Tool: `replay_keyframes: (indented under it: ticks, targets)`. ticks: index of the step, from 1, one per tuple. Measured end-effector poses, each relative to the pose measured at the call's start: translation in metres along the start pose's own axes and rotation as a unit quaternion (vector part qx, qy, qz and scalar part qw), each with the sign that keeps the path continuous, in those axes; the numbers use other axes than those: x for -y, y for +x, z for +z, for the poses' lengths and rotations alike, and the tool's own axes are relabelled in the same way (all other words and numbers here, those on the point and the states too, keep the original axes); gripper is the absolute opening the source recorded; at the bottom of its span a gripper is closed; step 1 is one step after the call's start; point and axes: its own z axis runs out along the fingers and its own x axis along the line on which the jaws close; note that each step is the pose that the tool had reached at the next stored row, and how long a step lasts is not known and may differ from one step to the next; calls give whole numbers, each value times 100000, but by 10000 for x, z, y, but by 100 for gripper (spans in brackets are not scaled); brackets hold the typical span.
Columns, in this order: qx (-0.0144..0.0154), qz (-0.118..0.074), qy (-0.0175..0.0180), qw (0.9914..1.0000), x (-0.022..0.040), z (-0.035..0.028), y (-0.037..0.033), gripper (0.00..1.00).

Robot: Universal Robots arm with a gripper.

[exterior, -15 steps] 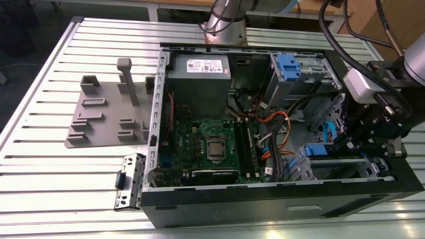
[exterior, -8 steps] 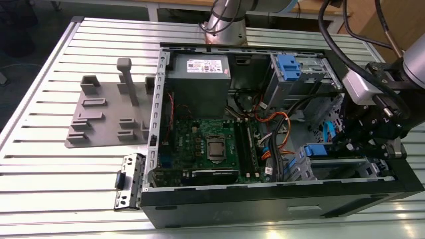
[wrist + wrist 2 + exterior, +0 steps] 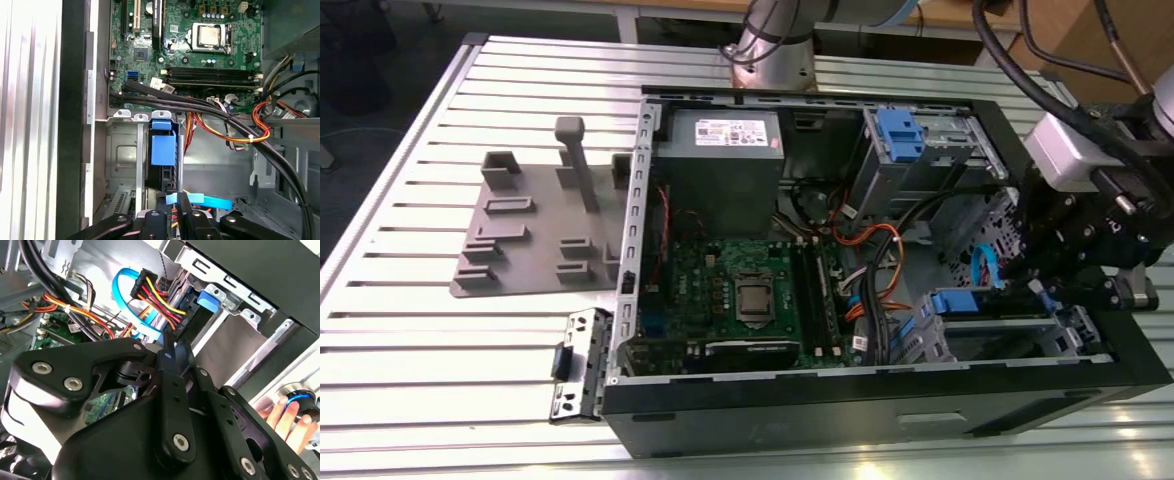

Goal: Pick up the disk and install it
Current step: 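Insert the second disk wire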

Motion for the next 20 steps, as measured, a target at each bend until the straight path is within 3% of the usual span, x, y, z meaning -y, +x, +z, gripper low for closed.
replay_keyframes:
  ticks: [2,4,6,8,11,13,20]
  targets:
    - [248,-5,-20,100000,0,2,0,23]
    - [759,-10,-188,99997,3,10,0,22]
    - [1176,-4,-396,99992,10,22,1,10]
    - [1487,9,-681,99987,23,37,2,10]
    - [1608,47,-1348,99978,75,62,4,10]
    - [1607,59,-1610,99974,89,79,7,10]
    - [1615,85,-1953,99968,92,129,17,10]
